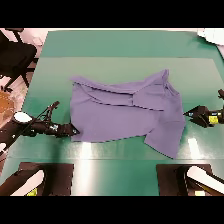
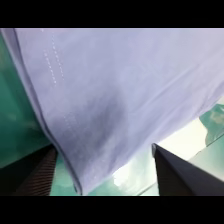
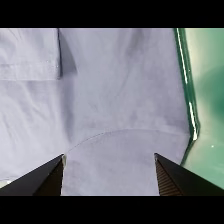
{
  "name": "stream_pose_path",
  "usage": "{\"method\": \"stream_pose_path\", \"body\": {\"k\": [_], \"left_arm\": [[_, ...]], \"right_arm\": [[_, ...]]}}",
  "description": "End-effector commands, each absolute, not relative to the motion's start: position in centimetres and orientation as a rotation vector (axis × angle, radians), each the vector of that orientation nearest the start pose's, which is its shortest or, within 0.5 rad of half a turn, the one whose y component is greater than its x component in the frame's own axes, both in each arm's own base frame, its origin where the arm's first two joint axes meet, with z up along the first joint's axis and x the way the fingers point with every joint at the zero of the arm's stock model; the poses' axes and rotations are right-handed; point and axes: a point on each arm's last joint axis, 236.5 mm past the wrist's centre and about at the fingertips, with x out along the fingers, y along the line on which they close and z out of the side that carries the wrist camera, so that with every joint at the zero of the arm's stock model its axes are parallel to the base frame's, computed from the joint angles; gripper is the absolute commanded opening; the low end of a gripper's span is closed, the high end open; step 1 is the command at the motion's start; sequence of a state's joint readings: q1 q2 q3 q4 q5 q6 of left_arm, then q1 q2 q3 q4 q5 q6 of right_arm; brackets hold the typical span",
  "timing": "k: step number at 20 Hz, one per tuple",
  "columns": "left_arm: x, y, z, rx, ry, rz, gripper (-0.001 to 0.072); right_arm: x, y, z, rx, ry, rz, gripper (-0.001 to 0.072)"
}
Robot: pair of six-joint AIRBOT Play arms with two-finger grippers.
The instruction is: Fold the shirts.
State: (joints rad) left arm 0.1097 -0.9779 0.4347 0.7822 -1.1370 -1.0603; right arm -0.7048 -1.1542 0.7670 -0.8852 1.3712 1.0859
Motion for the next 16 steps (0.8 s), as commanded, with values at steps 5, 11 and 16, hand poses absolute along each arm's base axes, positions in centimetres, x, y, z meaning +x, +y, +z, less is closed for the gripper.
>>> {"method": "stream_pose_path", "body": {"k": [5, 11, 16], "left_arm": [[17.2, -14.2, -5.6, -0.519, 1.533, -0.688, 0.0575], [20.1, -13.2, -6.6, -0.497, 1.436, -0.596, 0.0461], [19.8, -13.5, -6.3, -0.502, 1.442, -0.616, 0.0024]], "right_arm": [[27.9, -4.6, -2.5, 0.796, 1.254, 0.16, 0.0628], [28.0, -4.8, -2.6, 0.793, 1.246, 0.153, 0.0627], [28.1, -5.2, -3.4, 0.798, 1.26, 0.141, 0.0628]]}}
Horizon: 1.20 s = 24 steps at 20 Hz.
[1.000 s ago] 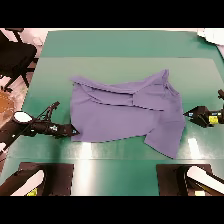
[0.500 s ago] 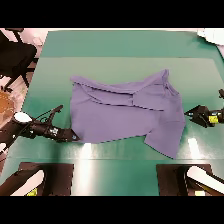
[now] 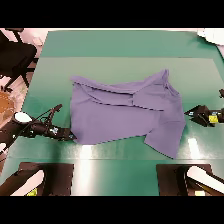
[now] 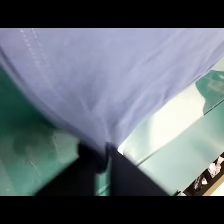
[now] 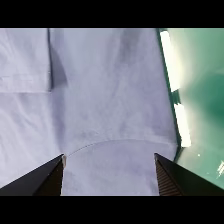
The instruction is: Fold the shirts.
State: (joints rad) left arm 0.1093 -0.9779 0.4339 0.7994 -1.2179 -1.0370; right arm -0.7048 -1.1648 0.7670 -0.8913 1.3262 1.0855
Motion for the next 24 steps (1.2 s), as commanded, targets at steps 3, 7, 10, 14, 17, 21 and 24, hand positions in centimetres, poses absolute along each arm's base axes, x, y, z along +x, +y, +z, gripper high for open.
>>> {"method": "stream_pose_path", "body": {"k": [3, 7, 10, 14, 17, 21, 24], "left_arm": [[20.2, -14.1, -5.8, -0.527, 1.415, -0.639, 0.0024], [20.2, -14.2, -5.7, -0.533, 1.414, -0.642, 0.0023], [20.1, -14.2, -5.6, -0.534, 1.415, -0.643, 0.0024], [20.2, -14.2, -5.6, -0.535, 1.414, -0.642, 0.0024], [20.2, -14.2, -5.6, -0.536, 1.413, -0.642, 0.0023], [20.5, -14.4, -5.5, -0.549, 1.402, -0.64, 0.0024], [20.7, -14.6, -5.2, -0.567, 1.393, -0.644, 0.0024]], "right_arm": [[28.1, -5.2, -5.2, 0.827, 1.299, 0.152, 0.0628], [27.3, -5.4, -7.7, 0.846, 1.378, 0.145, 0.0629], [26.7, -5.5, -8.9, 0.852, 1.419, 0.145, 0.0628], [26.5, -5.2, -8.8, 0.852, 1.429, 0.164, 0.0628], [26.1, -4.4, -8.4, 0.879, 1.443, 0.192, 0.0626], [25.0, -3.2, -9.3, 0.924, 1.469, 0.195, 0.0623], [24.6, -2.5, -10.7, 0.961, 1.455, 0.162, 0.0616]]}}
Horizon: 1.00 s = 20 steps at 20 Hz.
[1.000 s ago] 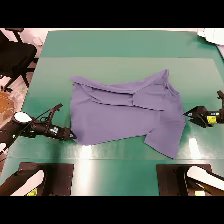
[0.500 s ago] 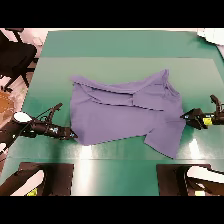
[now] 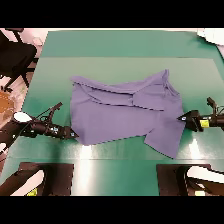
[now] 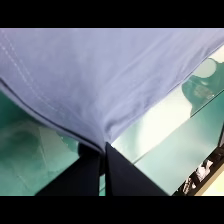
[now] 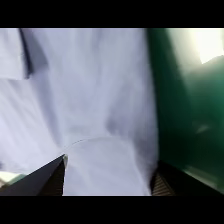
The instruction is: Fold the shirts.
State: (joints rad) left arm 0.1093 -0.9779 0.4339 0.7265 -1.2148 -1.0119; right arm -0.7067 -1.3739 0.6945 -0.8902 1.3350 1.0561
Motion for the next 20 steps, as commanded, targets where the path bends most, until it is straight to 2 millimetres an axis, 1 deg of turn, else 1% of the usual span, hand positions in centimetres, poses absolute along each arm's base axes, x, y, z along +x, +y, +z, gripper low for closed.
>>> {"method": "stream_pose_path", "body": {"k": [1, 2, 4, 5, 6, 7, 8, 10, 12, 13, 15, 16, 17, 18, 20], "left_arm": [[20.7, -14.7, -5.1, -0.571, 1.393, -0.647, 0.0024], [20.7, -14.7, -5.1, -0.575, 1.391, -0.648, 0.0024], [20.8, -14.8, -5.0, -0.58, 1.388, -0.649, 0.0024], [20.8, -14.8, -5.0, -0.583, 1.387, -0.65, 0.0024], [20.7, -14.9, -4.9, -0.585, 1.389, -0.655, 0.0023], [20.6, -15.2, -4.6, -0.587, 1.381, -0.676, 0.0023], [20.6, -15.6, -4.2, -0.6, 1.37, -0.703, 0.0022], [21.2, -16.6, -2.6, -0.645, 1.323, -0.757, 0.0021], [22.3, -17.6, 0.1, -0.67, 1.256, -0.832, 0.0019], [23.0, -17.9, 1.9, -0.659, 1.217, -0.881, 0.0019], [25.0, -18.0, 5.5, -0.61, 1.128, -0.927, 0.0018], [26.5, -18.0, 7.9, -0.571, 1.062, -0.942, 0.0018], [27.9, -17.9, 10.5, -0.532, 0.992, -0.954, 0.0018], [29.1, -17.9, 13.5, -0.486, 0.915, -0.971, 0.0018], [30.8, -17.7, 19.2, -0.393, 0.775, -0.988, 0.0018]], "right_arm": [[24.7, -2.4, -10.8, 0.968, 1.445, 0.158, 0.0597], [24.8, -2.4, -10.8, 0.965, 1.437, 0.165, 0.0554], [25.2, -2.8, -10.6, 0.954, 1.427, 0.161, 0.0533], [25.5, -3.0, -10.4, 0.949, 1.421, 0.163, 0.0373], [25.8, -3.2, -10.1, 0.943, 1.414, 0.168, 0.0164], [26.1, -3.3, -9.7, 0.94, 1.41, 0.177, 0.0038], [26.4, -3.1, -9.0, 0.946, 1.405, 0.198, 0.0016], [27.5, -2.4, -6.9, 0.985, 1.366, 0.266, 0.0015], [29.3, -1.9, -3.5, 0.997, 1.269, 0.34, 0.0015], [30.4, -1.9, -1.5, 0.985, 1.202, 0.355, 0.0014], [32.3, -1.8, 3.8, 0.943, 1.051, 0.406, 0.0014], [33.1, -1.5, 6.8, 0.929, 0.969, 0.437, 0.0014], [34.1, -1.1, 10.2, 0.926, 0.859, 0.469, 0.0015], [34.7, -0.6, 13.4, 0.929, 0.755, 0.5, 0.0014], [35.2, 0.2, 19.7, 0.916, 0.564, 0.555, 0.0014]]}}
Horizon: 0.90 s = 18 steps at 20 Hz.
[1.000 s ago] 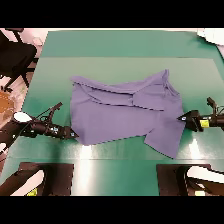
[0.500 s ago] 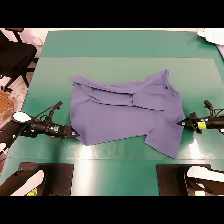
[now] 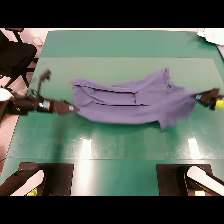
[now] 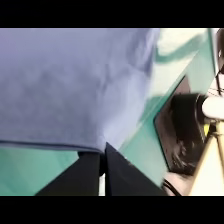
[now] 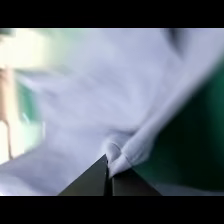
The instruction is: Fold the shirts.
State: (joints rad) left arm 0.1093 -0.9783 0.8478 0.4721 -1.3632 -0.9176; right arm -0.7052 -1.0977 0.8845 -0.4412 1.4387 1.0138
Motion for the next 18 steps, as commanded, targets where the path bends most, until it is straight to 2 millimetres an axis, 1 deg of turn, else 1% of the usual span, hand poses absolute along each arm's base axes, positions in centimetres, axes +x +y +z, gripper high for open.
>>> {"method": "stream_pose_path", "body": {"k": [1, 3, 5, 6, 7, 9, 10, 11, 14, 16, 18], "left_arm": [[31.2, -17.7, 22.0, -0.346, 0.71, -0.993, 0.0018], [31.4, -17.7, 27.6, -0.265, 0.587, -0.998, 0.0018], [30.5, -17.6, 33.0, -0.163, 0.454, -0.991, 0.0018], [29.5, -17.2, 35.6, -0.087, 0.38, -0.955, 0.0018], [28.7, -16.5, 37.7, -0.009, 0.318, -0.896, 0.0018], [27.0, -13.6, 41.1, 0.164, 0.22, -0.698, 0.0018], [25.8, -12.1, 42.4, 0.225, 0.189, -0.606, 0.0018], [24.2, -10.4, 43.6, 0.282, 0.156, -0.511, 0.0018], [19.8, -7.4, 46.7, 0.385, 0.045, -0.324, 0.0019], [17.7, -6.5, 47.7, 0.418, 0.001, -0.263, 0.002], [16.4, -6.4, 48.1, 0.428, -0.024, -0.246, 0.002]], "right_arm": [[34.9, 0.7, 22.8, 0.884, 0.486, 0.581, 0.0014], [33.6, 1.8, 27.8, 0.75, 0.39, 0.606, 0.0014], [31.6, 3.4, 32.9, 0.604, 0.29, 0.611, 0.0014], [30.6, 4.1, 35.2, 0.544, 0.242, 0.599, 0.0014], [29.5, 4.9, 37.7, 0.482, 0.182, 0.587, 0.0014], [27.2, 6.5, 41.9, 0.361, 0.076, 0.565, 0.0014], [26.2, 7.2, 43.4, 0.299, 0.041, 0.546, 0.0014], [25.0, 7.9, 44.5, 0.222, 0.021, 0.518, 0.0014], [22.1, 9.2, 47.0, 0.037, -0.039, 0.418, 0.0014], [20.6, 9.2, 48.5, -0.058, -0.084, 0.333, 0.0015], [19.4, 9.5, 49.4, -0.118, -0.111, 0.287, 0.0014]]}}
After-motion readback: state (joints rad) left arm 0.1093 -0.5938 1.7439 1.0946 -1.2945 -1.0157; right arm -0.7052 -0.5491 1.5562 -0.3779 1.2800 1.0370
